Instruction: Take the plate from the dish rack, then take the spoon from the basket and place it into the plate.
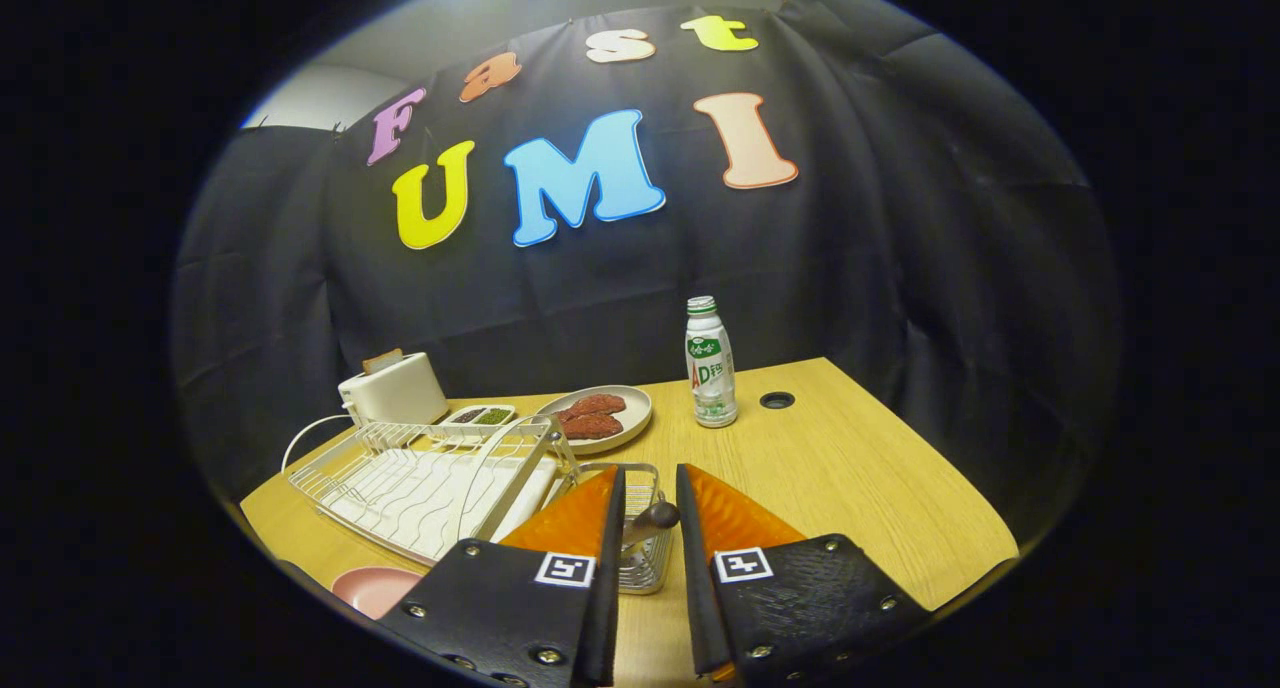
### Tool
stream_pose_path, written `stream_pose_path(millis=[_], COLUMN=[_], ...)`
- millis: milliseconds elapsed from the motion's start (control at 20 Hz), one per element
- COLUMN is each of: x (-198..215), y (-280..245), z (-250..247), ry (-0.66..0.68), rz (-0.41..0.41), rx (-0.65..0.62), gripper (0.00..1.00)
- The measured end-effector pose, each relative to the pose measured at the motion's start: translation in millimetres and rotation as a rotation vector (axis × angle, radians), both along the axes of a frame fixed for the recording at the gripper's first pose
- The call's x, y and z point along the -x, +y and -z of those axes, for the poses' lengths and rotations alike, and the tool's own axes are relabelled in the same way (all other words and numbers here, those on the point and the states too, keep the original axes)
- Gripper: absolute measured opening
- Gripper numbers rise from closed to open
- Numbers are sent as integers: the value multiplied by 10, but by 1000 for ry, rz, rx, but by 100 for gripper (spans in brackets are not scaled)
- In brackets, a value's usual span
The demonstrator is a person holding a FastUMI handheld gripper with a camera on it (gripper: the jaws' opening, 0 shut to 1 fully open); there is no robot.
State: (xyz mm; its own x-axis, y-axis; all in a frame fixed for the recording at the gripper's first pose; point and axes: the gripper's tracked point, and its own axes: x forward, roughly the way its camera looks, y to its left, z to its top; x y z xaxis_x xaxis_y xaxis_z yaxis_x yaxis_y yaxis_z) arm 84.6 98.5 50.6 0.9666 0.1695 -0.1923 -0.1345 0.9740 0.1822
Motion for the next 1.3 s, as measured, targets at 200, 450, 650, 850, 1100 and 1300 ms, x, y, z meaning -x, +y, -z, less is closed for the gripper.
stream_pose_path(millis=[200, 450, 650, 850, 1100, 1300], x=[12, -71, -81, -95, -64, 18], y=[50, 219, 271, 172, 148, 153], z=[10, -96, -132, -255, -590, -891], ry=[-27, 8, 40, 55, 34, 5], rz=[-11, -28, -44, -14, -22, -9], rx=[29, 44, 43, 59, 100, 134], gripper=[26, 10, 5, 5, 5, 5])
